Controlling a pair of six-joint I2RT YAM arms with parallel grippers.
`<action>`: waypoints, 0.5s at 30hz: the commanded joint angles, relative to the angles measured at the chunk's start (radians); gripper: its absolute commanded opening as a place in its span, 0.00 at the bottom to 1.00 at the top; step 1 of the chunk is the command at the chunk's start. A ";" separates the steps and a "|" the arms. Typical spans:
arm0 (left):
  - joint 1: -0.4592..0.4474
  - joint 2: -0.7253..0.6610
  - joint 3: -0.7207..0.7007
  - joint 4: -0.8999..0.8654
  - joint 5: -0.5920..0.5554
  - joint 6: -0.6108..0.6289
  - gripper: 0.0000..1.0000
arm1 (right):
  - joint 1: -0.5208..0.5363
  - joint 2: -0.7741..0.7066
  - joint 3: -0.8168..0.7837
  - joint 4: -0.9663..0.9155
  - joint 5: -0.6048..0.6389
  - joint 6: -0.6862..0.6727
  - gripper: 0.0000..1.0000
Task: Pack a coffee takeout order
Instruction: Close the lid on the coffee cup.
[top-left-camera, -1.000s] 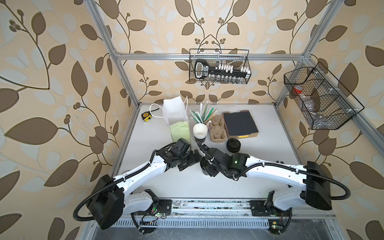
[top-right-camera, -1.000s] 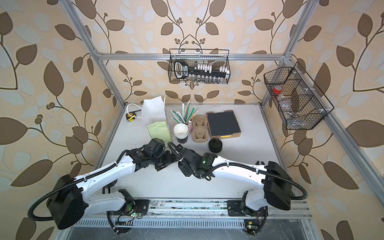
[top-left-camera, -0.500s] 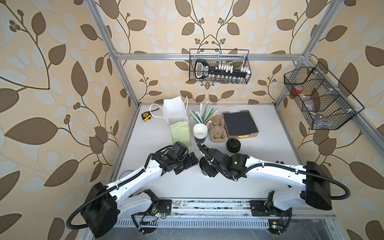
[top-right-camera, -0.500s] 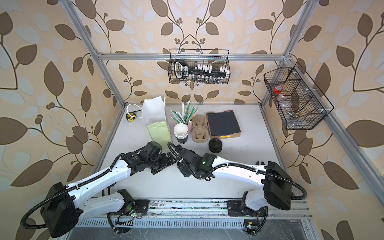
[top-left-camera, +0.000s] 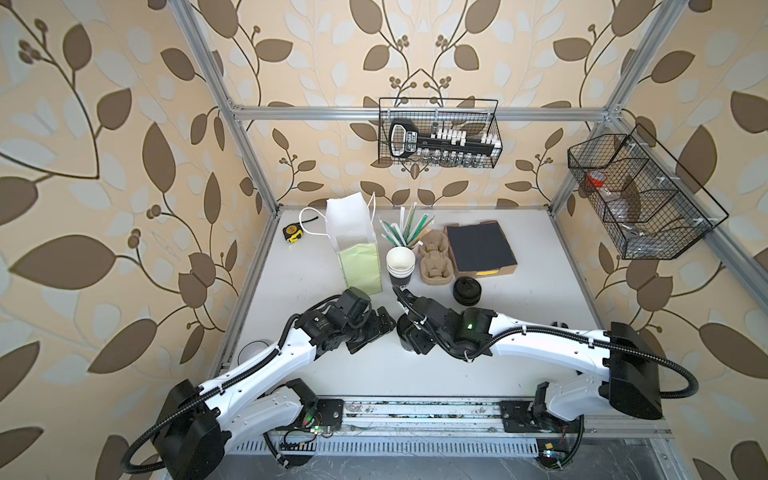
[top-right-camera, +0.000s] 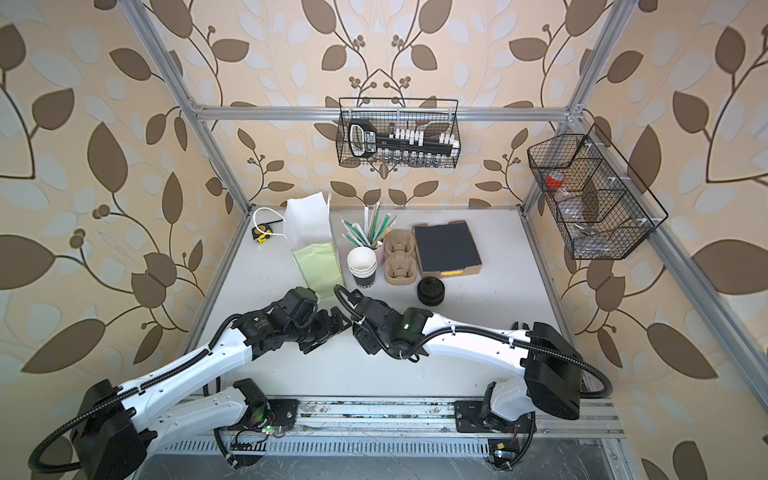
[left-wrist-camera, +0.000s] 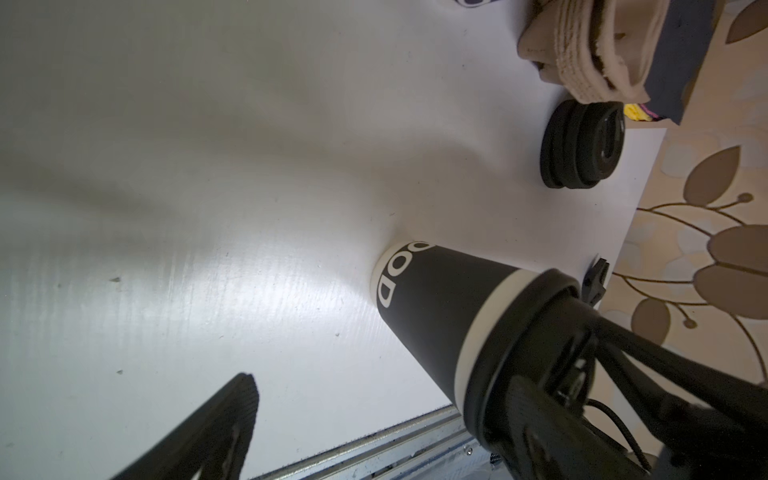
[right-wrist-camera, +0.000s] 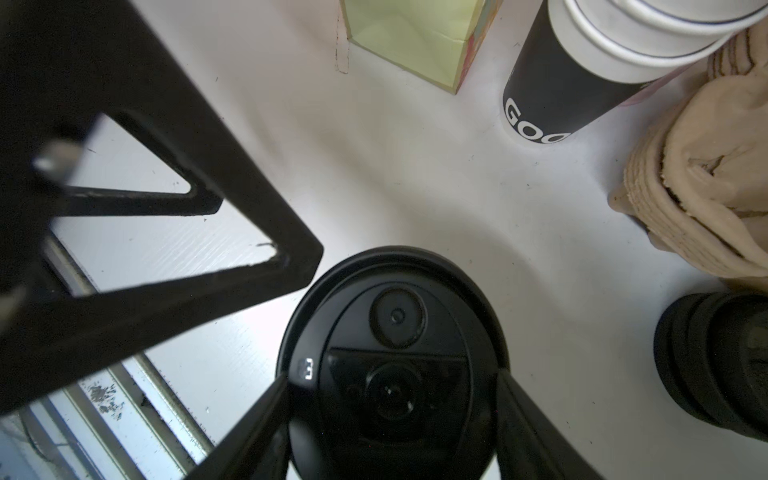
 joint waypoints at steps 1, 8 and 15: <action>-0.010 -0.019 -0.011 0.002 0.010 -0.027 0.96 | 0.021 0.149 -0.139 -0.269 -0.196 0.017 0.68; -0.016 0.000 -0.038 0.023 0.053 -0.040 0.95 | 0.021 0.141 -0.143 -0.267 -0.191 0.020 0.68; -0.022 0.002 -0.075 0.036 0.055 -0.046 0.94 | 0.022 0.147 -0.143 -0.257 -0.198 0.024 0.68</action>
